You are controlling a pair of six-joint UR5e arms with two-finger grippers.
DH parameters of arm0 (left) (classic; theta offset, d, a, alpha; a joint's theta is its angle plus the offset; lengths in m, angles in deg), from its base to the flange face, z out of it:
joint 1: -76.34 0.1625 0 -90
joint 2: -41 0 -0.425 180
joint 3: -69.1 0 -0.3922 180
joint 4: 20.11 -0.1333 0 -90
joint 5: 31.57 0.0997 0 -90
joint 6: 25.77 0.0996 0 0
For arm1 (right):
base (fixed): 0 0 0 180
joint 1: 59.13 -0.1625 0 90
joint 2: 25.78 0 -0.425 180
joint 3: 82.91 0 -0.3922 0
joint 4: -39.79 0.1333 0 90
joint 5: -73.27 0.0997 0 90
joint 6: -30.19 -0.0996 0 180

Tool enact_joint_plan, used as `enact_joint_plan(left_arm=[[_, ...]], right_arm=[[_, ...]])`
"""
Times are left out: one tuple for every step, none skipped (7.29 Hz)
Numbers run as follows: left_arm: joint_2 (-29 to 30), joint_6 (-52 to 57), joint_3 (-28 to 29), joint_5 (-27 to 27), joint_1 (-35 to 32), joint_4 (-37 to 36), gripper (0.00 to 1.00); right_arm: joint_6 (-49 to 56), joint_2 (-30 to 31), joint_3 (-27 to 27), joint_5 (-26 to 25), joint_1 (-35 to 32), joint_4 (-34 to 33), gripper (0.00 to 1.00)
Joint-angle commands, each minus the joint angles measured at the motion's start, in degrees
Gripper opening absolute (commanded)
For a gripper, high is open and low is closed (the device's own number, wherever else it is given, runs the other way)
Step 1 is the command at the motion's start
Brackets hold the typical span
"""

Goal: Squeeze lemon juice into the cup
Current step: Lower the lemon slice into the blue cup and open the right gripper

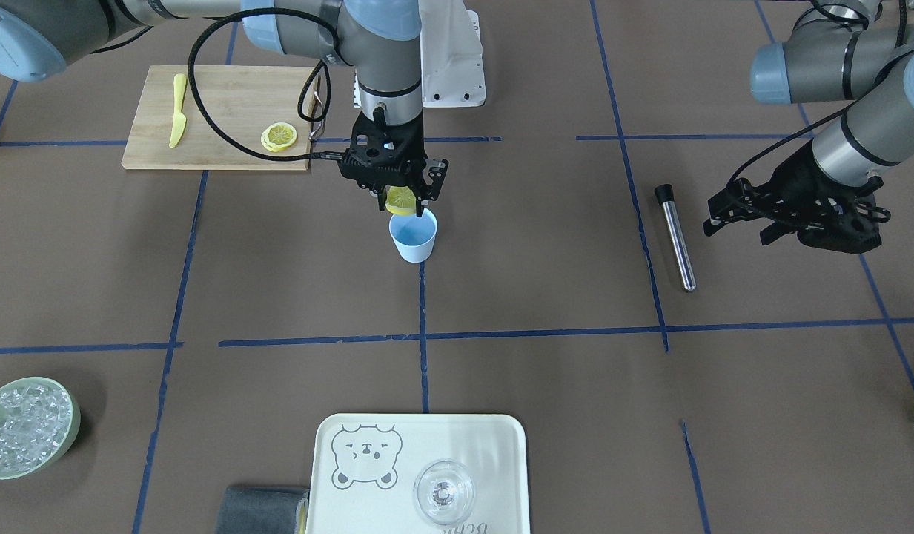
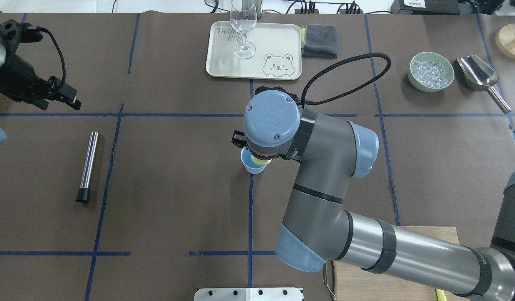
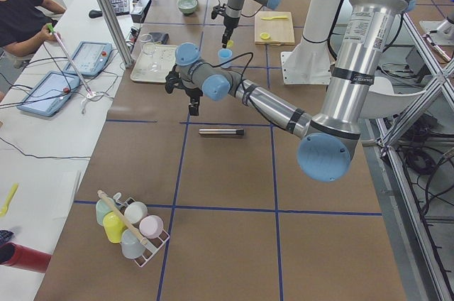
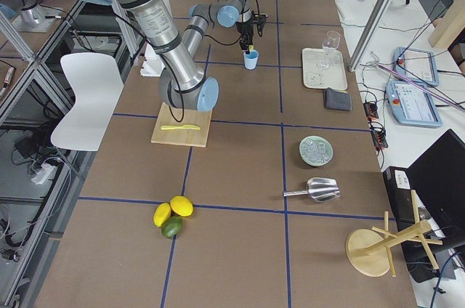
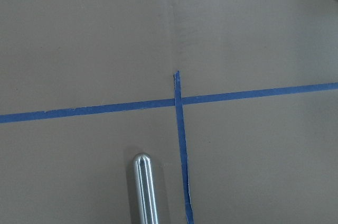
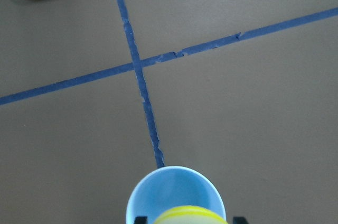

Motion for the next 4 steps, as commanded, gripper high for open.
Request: enact_joint_plan(left_arm=[[0.0,0.0,-0.3,0.0,0.0,0.0,1.0],[0.0,-0.1,-0.2,0.0,0.0,0.0,1.0],[0.0,-0.1,-0.5,0.0,0.0,0.0,1.0],[0.0,-0.1,-0.5,0.0,0.0,0.0,1.0]], right_arm=[[0.0,-1.6,-6.1,-0.1,-0.6,5.5,0.61],[0.0,-1.8,-7.3,0.0,-0.6,5.9,0.61],[0.0,-1.9,-7.2,0.3,-0.6,5.8,0.61],[-0.1,-1.9,-7.2,0.4,-0.6,5.7,0.61]])
